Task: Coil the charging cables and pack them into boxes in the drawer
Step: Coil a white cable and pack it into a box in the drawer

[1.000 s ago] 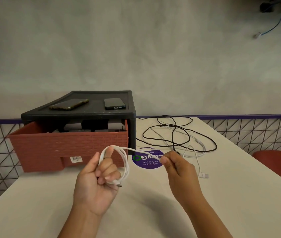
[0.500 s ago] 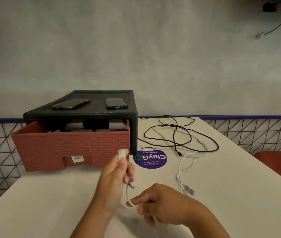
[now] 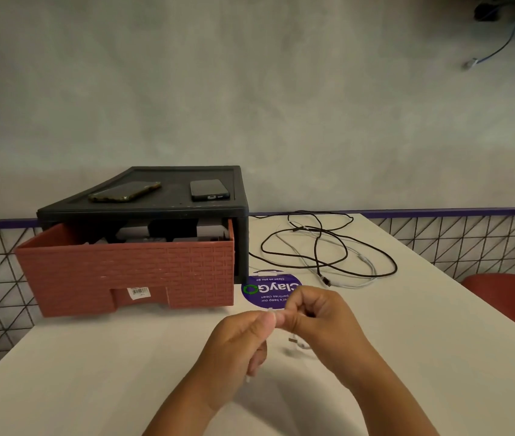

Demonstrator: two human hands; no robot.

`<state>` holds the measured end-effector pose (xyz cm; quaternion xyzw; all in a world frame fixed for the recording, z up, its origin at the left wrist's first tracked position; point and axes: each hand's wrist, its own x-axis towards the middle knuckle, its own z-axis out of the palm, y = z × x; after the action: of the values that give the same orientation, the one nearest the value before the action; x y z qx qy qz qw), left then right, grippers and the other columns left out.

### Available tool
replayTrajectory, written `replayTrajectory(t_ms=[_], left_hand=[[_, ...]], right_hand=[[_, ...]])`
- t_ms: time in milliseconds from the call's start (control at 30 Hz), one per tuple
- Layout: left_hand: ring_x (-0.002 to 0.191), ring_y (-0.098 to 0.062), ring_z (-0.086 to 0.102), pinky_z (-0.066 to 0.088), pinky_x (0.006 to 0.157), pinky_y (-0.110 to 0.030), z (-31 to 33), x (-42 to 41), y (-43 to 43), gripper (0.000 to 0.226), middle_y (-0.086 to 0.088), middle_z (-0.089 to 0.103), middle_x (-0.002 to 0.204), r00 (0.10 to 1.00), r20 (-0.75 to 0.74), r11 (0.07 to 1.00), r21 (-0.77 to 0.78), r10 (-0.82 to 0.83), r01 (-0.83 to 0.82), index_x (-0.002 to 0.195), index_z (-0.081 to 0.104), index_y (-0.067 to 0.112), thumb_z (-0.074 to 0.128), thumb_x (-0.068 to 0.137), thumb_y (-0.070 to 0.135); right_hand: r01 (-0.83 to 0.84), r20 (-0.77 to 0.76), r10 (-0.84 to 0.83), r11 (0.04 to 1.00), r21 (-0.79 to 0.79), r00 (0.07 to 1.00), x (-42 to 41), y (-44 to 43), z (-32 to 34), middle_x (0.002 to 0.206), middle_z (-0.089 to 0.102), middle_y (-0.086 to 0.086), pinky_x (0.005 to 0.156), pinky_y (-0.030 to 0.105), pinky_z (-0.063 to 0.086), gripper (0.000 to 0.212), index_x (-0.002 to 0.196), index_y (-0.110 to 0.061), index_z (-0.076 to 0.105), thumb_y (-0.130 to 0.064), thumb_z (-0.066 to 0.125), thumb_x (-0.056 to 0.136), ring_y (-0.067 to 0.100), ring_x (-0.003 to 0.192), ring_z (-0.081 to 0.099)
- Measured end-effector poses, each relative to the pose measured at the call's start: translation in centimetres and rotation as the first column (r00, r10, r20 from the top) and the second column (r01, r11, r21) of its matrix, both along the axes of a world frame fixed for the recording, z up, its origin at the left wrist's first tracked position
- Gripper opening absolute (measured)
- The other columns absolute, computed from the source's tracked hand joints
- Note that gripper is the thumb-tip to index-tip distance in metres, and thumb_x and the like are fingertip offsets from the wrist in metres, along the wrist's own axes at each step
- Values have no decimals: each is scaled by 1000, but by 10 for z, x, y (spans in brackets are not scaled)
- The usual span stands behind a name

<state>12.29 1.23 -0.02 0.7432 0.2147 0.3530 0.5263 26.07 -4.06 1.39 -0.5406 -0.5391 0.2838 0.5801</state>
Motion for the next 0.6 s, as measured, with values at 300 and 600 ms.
replayTrajectory(t_ms=[300, 600], left_hand=[[31, -6, 18, 25, 36, -16, 11, -7, 4, 23, 6, 21, 37, 951, 294, 887, -458, 94, 54, 54, 62, 10, 59, 72, 23], [29, -2, 18, 30, 30, -17, 11, -13, 17, 45, 9, 24, 36, 779, 595, 689, -650, 198, 321, 71, 72, 5, 91, 41, 33]], right_hand=[[215, -1, -216, 972, 91, 976, 1, 2, 0, 49, 54, -12, 48, 9, 35, 24, 59, -21, 60, -17, 68, 81, -2, 50, 45], [180, 233, -155, 979, -91, 960, 2, 9, -9, 55, 57, -17, 54, 10, 37, 23, 70, -31, 63, -22, 58, 90, -2, 55, 47]])
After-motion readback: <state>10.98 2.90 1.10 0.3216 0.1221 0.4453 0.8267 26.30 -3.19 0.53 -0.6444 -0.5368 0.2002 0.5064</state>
